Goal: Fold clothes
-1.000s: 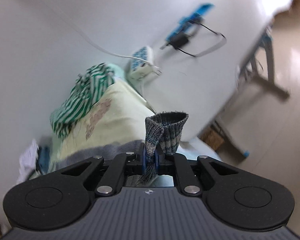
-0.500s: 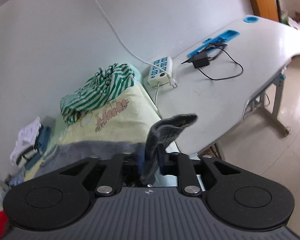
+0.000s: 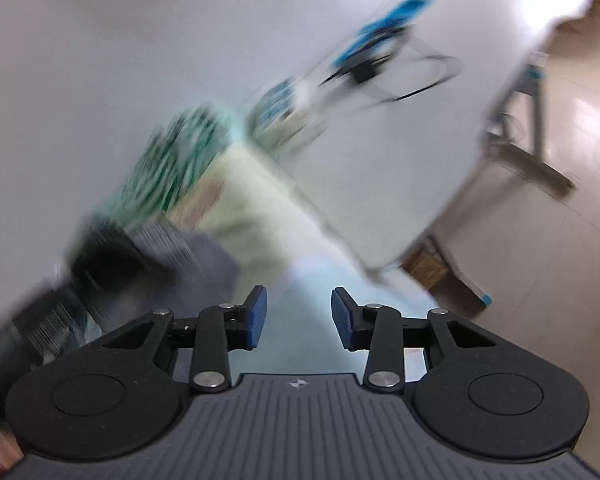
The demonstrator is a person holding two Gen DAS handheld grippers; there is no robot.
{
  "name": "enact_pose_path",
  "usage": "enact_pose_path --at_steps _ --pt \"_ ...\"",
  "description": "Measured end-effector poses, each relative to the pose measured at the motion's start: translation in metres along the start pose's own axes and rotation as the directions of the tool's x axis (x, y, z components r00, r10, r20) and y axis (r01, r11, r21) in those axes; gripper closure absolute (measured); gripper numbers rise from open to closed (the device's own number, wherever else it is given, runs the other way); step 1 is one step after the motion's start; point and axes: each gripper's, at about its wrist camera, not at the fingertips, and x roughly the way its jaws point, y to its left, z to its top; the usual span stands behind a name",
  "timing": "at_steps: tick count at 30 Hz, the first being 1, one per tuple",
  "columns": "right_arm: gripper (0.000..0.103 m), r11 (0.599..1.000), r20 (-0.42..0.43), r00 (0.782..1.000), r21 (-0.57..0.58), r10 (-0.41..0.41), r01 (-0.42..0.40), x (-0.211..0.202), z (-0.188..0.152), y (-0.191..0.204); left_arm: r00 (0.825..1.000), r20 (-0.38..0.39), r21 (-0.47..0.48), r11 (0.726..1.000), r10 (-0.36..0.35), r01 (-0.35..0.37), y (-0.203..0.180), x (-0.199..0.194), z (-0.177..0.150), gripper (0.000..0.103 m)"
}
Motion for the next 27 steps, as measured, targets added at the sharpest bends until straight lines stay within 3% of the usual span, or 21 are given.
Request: enact_pose_path --at_steps 2,4,7,10,14,15,17,18,19,21,25,27 --pt "0.062 0.994 -0.041 0.999 -0.102 0.023 -0.027 0.019 -0.008 0.024 1.0 0.002 -0.163 0.987 0.014 -0.014 0.042 -0.012 0.004 0.101" --pt "0.058 0.965 -0.042 0.996 -0.249 0.073 -0.081 0.027 -0.024 0.059 0.999 0.004 -0.26 0.965 0.042 -0.04 0.072 -0.023 0.005 0.101" --pt "0.045 0.872 -0.076 0.99 -0.468 0.123 -0.144 0.039 -0.061 0.113 0.995 0.009 -0.307 0.947 0.104 -0.096 0.102 -0.034 0.007 0.101" --pt "0.041 0.782 -0.099 0.982 -0.594 0.16 -0.187 0.052 -0.099 0.156 0.991 0.018 -0.339 0.933 0.136 -0.122 0.121 -0.052 0.006 0.101" --pt "0.042 0.73 0.043 0.998 -0.683 0.037 0.002 0.075 -0.126 0.191 0.982 0.051 -0.376 0.914 0.181 -0.15 0.139 -0.079 0.005 0.101" --pt "0.045 0.735 0.073 0.997 -0.676 -0.002 0.051 0.082 -0.126 0.195 0.98 0.058 -0.382 0.911 0.192 -0.155 0.145 -0.082 0.006 0.101" --pt "0.063 0.77 0.093 0.995 -0.631 -0.047 0.096 0.091 -0.12 0.195 0.971 0.081 -0.392 0.903 0.225 -0.176 0.156 -0.093 0.008 0.101" --pt "0.088 0.79 0.094 0.994 -0.604 -0.057 0.102 0.093 -0.115 0.193 0.965 0.095 -0.396 0.898 0.245 -0.19 0.162 -0.1 0.008 0.101" --pt "0.097 0.809 0.099 0.994 -0.579 -0.051 0.1 0.092 -0.111 0.191 0.957 0.112 -0.401 0.893 0.269 -0.204 0.168 -0.108 0.008 0.101" --pt "0.097 0.832 0.128 0.992 -0.548 -0.015 0.084 0.086 -0.104 0.192 0.944 0.135 -0.422 0.879 0.303 -0.222 0.182 -0.123 0.007 0.101" --pt "0.098 0.8 0.172 0.984 -0.597 0.056 0.059 0.078 -0.11 0.211 0.922 0.136 -0.435 0.858 0.363 -0.274 0.207 -0.143 -0.012 0.101" --pt "0.098 0.77 0.14 0.987 -0.637 0.079 0.029 0.081 -0.114 0.221 0.909 0.134 -0.437 0.847 0.394 -0.302 0.219 -0.153 -0.022 0.1"
